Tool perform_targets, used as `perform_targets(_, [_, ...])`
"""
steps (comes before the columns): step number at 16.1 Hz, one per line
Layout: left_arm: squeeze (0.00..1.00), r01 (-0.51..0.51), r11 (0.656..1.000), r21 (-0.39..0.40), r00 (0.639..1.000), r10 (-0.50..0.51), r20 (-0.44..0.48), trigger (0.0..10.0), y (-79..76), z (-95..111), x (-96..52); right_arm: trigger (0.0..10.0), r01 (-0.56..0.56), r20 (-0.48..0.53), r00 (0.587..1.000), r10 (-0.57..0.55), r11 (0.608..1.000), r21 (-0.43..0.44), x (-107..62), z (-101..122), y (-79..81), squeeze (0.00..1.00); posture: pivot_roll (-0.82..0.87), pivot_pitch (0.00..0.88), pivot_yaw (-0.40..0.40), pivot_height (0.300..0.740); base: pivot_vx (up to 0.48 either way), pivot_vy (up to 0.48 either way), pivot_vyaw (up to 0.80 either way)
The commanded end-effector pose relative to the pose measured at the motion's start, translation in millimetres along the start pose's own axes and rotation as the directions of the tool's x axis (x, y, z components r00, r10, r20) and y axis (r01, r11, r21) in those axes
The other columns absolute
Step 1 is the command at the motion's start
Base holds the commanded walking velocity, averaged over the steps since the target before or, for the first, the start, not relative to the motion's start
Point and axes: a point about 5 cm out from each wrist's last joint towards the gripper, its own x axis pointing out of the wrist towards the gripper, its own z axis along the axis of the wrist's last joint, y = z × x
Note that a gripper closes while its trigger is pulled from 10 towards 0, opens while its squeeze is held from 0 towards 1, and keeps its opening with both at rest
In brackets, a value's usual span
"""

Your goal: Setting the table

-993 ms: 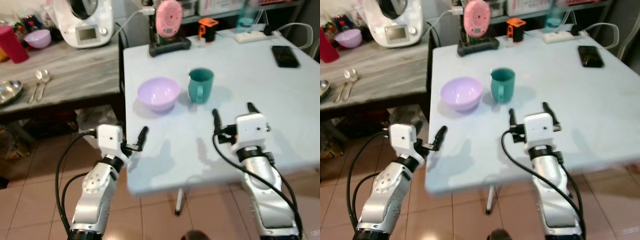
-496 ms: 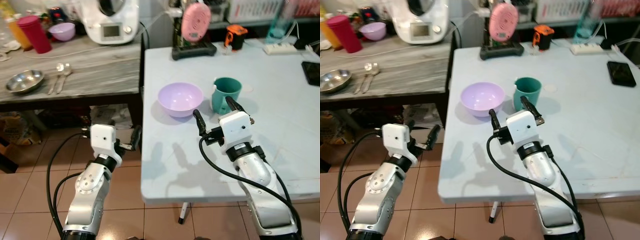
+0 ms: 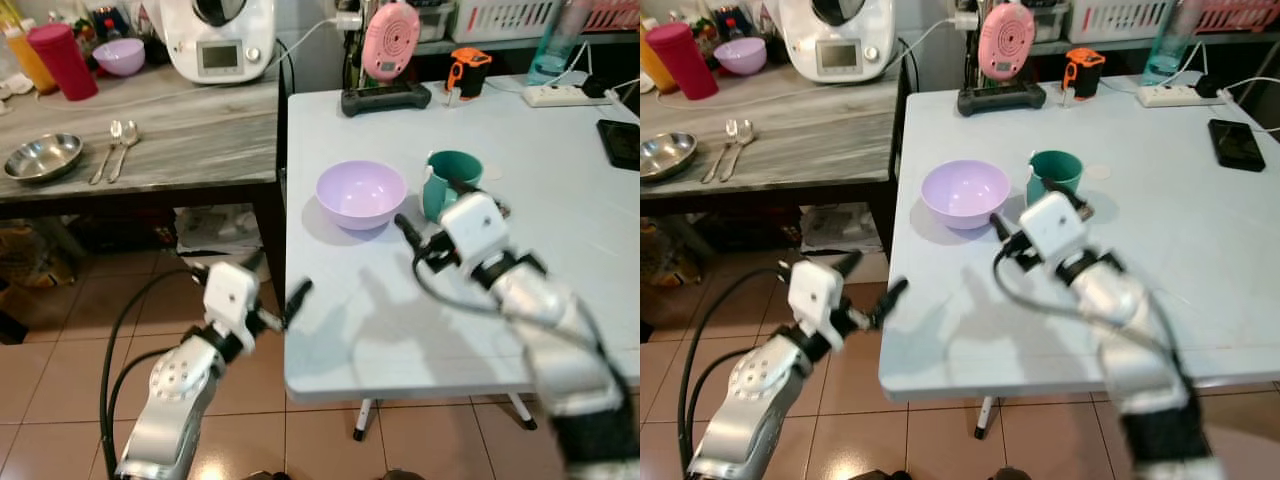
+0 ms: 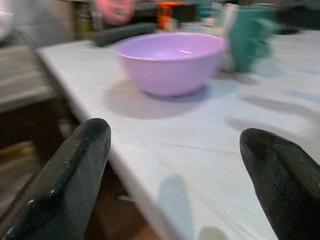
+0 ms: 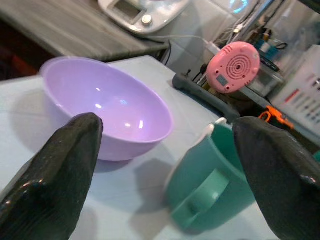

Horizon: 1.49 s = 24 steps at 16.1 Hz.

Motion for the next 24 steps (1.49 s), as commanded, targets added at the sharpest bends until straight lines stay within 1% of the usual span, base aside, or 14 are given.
perform_targets(1, [0.0,0.041,0.999,0.017,0.999,-0.041,0.018,10.0,-1.2,5,-2.2,10.0,-0.052,0.014,0.999,0.052,0.998,-0.035,5.4,4,-0.7,0.0,-0.23,0.159,0.066,0.74,0.0,0.0,0.0])
perform_targets(3, [0.0,0.07,0.997,0.032,0.997,-0.07,0.01,10.0,-2.6,4,-4.0,10.0,-0.097,-0.001,0.995,0.097,0.994,-0.056,12.5,5,-9.3,0.0,-0.23,0.17,0.068,0.74,0.0,0.0,0.0])
perform_targets(4, [0.0,0.075,0.996,0.039,0.997,-0.075,0.005,10.0,-2.5,4,-4.0,10.0,-0.141,-0.009,0.99,0.141,0.985,-0.099,17.8,6,-13.6,0.0,-0.23,0.173,0.067,0.74,0.0,0.0,0.0])
perform_targets(5, [0.0,0.077,0.996,0.038,0.997,-0.077,0.005,10.0,-2.9,4,-3.7,10.0,-0.169,-0.011,0.986,0.169,0.981,-0.099,21.2,7,-14.7,0.0,-0.23,0.173,0.067,0.74,0.0,0.0,0.0])
perform_targets(6, [0.0,0.079,0.996,0.038,0.997,-0.08,0.006,10.0,-3.3,4,-3.7,10.0,-0.189,-0.015,0.982,0.189,0.976,-0.106,23.6,7,-15.1,0.0,-0.23,0.172,0.066,0.74,0.0,0.0,0.0])
perform_targets(8, [0.0,0.084,0.996,0.025,0.997,-0.084,0.001,10.0,-4.6,3,-4.1,10.0,-0.275,-0.03,0.961,0.274,0.948,-0.161,31.6,6,-10.5,0.0,-0.23,0.171,0.066,0.74,0.0,0.0,0.0])
perform_targets(10, [0.0,0.084,0.996,0.019,0.996,-0.084,0.003,10.0,-6.4,2,-4.7,10.0,-0.334,-0.009,0.941,0.337,0.929,-0.161,38.2,10,-5.3,0.0,-0.22,0.171,0.062,0.74,0.0,0.0,0.0])
perform_targets(13, [0.0,0.076,0.997,0.02,0.997,-0.076,0.005,10.0,-7.0,1,-5.5,10.0,-0.319,0.039,0.941,0.337,0.919,-0.23,43.2,19,-4.1,0.0,-0.21,0.169,0.058,0.74,0.0,0.0,0.0])
perform_targets(14, [0.0,0.068,0.998,0.019,0.998,-0.068,0.003,10.0,-6.6,0,-5.9,10.0,-0.304,0.092,0.939,0.333,0.922,-0.24,45.3,26,-3.7,0.0,-0.21,0.169,0.056,0.74,0.0,0.0,0.0])
perform_targets(18, [0.0,0.068,0.997,0.019,0.998,-0.068,-0.005,10.0,-6.1,0,-5.0,10.0,-0.379,0.029,0.919,0.394,0.9,-0.215,44.6,7,1.8,0.0,-0.22,0.173,0.061,0.74,0.0,0.0,0.0])
perform_targets(19, [0.0,0.074,0.997,0.018,0.997,-0.074,-0.006,10.0,-7.1,1,-3.5,10.0,-0.406,0.01,0.908,0.42,0.884,-0.23,44.1,0,2.0,0.0,-0.22,0.177,0.065,0.74,0.0,0.0,0.0])
perform_targets(21, [0.0,0.082,0.997,0.008,0.997,-0.082,-0.005,10.0,-9.5,1,-4.3,10.0,-0.414,-0.012,0.905,0.425,0.875,-0.25,46.6,-5,0.1,0.0,-0.22,0.189,0.073,0.74,0.0,0.0,0.0])
perform_targets(23, [0.0,0.102,0.995,-0.002,0.995,-0.102,-0.008,10.0,-12.9,0,-5.7,10.0,-0.433,-0.052,0.896,0.44,0.845,-0.313,50.1,-10,-0.7,0.0,-0.22,0.195,0.074,0.74,0.0,0.0,0.0])
perform_targets(24, [0.0,0.106,0.994,-0.005,0.994,-0.106,-0.012,10.0,-13.8,0,-6.9,6.4,-0.453,-0.07,0.886,0.458,0.826,-0.336,52.5,-10,0.4,0.0,-0.21,0.198,0.072,0.74,0.0,0.0,0.0])
